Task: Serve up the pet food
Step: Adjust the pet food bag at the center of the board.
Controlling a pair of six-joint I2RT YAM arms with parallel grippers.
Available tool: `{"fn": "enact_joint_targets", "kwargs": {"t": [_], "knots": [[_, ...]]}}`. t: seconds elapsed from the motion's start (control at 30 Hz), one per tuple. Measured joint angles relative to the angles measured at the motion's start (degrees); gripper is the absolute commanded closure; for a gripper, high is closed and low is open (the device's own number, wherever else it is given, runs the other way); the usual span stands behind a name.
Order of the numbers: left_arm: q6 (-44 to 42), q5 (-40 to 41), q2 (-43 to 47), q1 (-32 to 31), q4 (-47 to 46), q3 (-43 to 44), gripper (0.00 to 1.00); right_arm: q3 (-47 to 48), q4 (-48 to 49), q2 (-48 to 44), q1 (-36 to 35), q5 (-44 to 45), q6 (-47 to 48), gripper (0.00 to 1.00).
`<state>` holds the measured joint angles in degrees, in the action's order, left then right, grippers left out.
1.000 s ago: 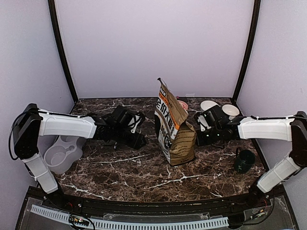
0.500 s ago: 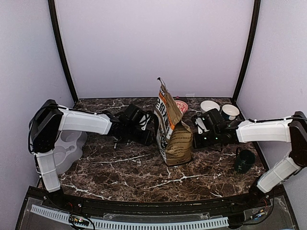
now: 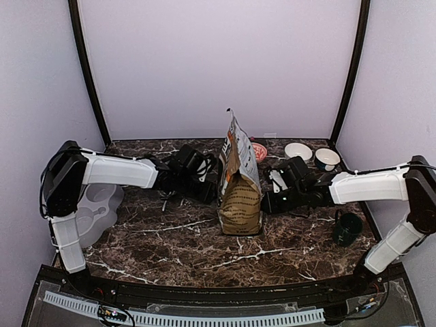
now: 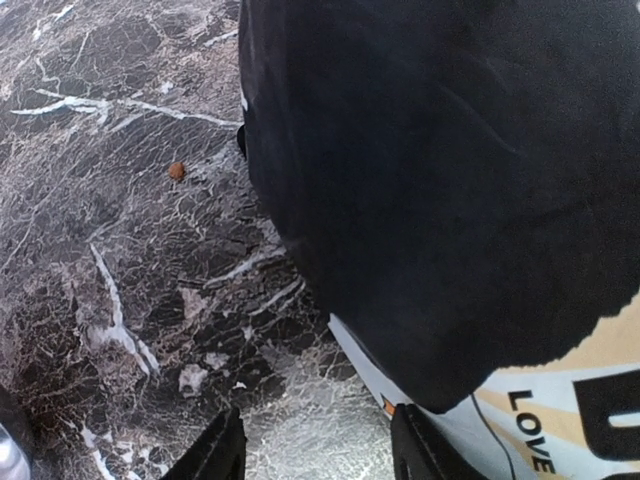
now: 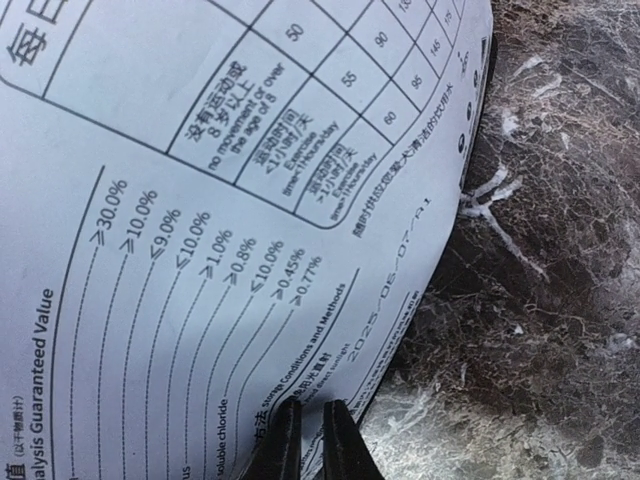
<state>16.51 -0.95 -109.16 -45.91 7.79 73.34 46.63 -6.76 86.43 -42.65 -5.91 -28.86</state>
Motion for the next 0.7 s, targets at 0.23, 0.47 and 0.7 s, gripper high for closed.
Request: {"fn": "enact_joint_targets", "kwargs": {"t": [0.23, 0.47, 0.7], "knots": [[-1.8, 0.8, 2.8, -0.3, 0.1, -1.4, 0.48, 1.6, -2.8, -0.8, -1.1, 4.1, 0.0, 0.89], [-3.9, 2.7, 10.6, -0.5, 1.0, -1.4, 0.47, 2.3, -3.6, -6.9, -1.5, 11.8, 0.0, 0.74], [-6.1, 2.7, 18.4, -0.5, 3.0, -0.8, 0.45, 2.2, -2.1, -13.1, -1.6, 20.0, 0.2, 0.54]]}}
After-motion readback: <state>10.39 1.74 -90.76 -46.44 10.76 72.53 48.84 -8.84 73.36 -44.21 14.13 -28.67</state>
